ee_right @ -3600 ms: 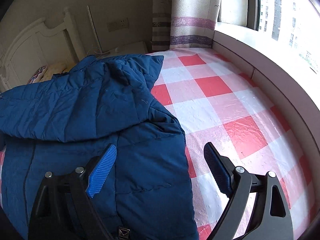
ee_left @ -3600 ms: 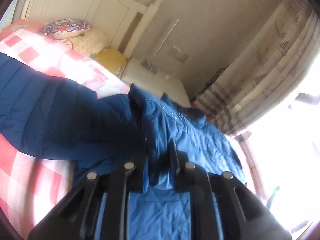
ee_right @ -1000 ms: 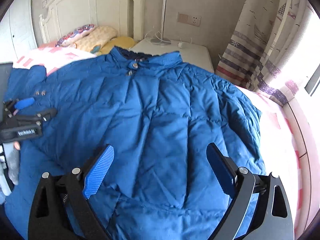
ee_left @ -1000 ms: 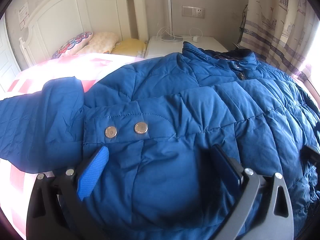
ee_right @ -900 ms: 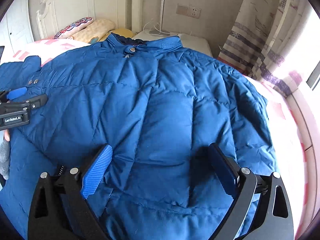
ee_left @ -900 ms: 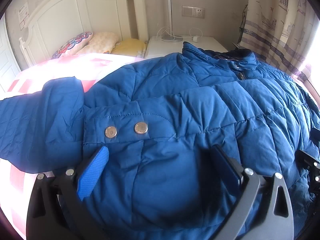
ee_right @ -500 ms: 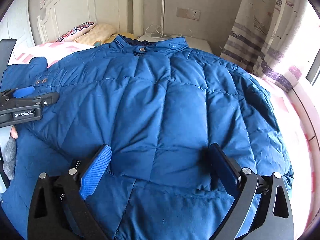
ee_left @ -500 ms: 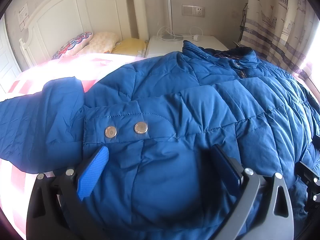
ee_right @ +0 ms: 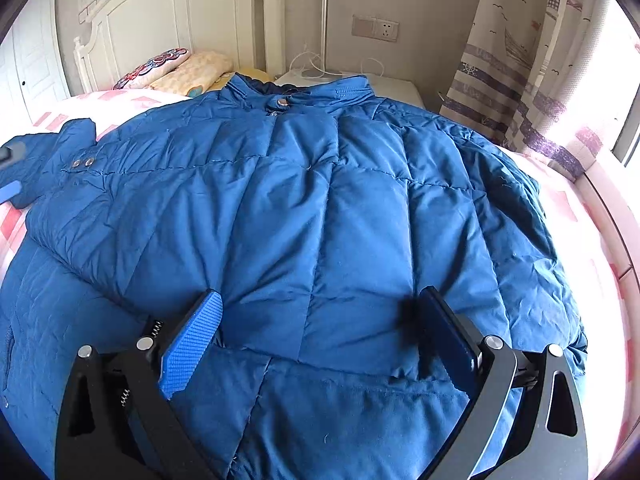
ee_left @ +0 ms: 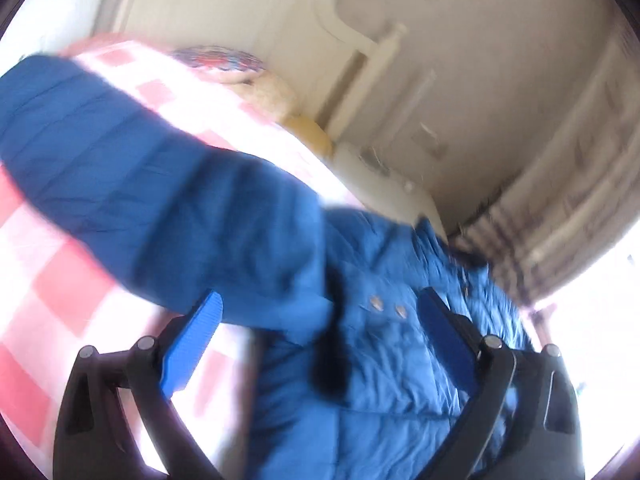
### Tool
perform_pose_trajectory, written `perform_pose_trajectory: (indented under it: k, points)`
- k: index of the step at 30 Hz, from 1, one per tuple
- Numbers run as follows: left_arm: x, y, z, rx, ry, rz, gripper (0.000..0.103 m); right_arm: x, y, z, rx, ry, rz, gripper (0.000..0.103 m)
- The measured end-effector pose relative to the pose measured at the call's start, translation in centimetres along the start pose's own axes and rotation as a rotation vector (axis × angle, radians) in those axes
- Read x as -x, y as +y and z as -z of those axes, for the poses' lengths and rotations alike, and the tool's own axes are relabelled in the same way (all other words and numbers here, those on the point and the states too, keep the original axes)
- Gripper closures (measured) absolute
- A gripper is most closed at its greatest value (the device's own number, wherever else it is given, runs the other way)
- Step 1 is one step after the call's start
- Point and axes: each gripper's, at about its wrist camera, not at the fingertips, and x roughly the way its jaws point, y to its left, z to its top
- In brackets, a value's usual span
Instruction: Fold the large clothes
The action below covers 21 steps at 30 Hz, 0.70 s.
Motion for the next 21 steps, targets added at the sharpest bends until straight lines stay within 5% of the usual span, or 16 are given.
perform_pose_trajectory:
  k: [5, 8, 10, 13, 15, 16, 18, 21]
  points:
    - [5.4, 14.1, -5.2, 0.336, -0.157, -0.121, 0.028, 0.0, -0.1, 0.0, -0.005, 0.001, -0.011, 0.008]
    - [6.9, 18.5, -7.3, 0.408, -0.21, -0.208, 0.029, 0.0, -0.1, 0.0, -0.005, 0.001, -0.01, 0.008]
    - [6.7, 20.1, -8.6, 0.425, -0.223, -0.176, 0.037, 0.0, -0.1, 0.0, -0.005, 0.0, -0.011, 0.008]
    - [5.3, 20.7, -10.3, 0.408, -0.208, -0.158, 0.053, 0.0, -0.1, 0.0, -0.006, -0.001, -0.012, 0.008]
    - [4.4, 21.1, -10.9, 0.431, -0.196, -0.177, 0.083, 0.0, -0.1, 0.0, -0.008, -0.004, -0.013, 0.008]
    - [4.4, 21.1, -10.9, 0.451, -0.211, -0.163, 0.089, 0.2, -0.1, 0.0, -0.01, -0.011, -0.015, 0.009]
    - [5.9, 18.7, -9.9, 0.439, -0.306, -0.131, 0.093, 0.6, -0.2, 0.1, -0.017, -0.035, -0.02, 0.009]
    - [8.0, 11.8, -9.3, 0.283, -0.374, -0.063, 0.094, 2.2, -1.5, 0.4, -0.093, -0.134, -0.048, 0.011]
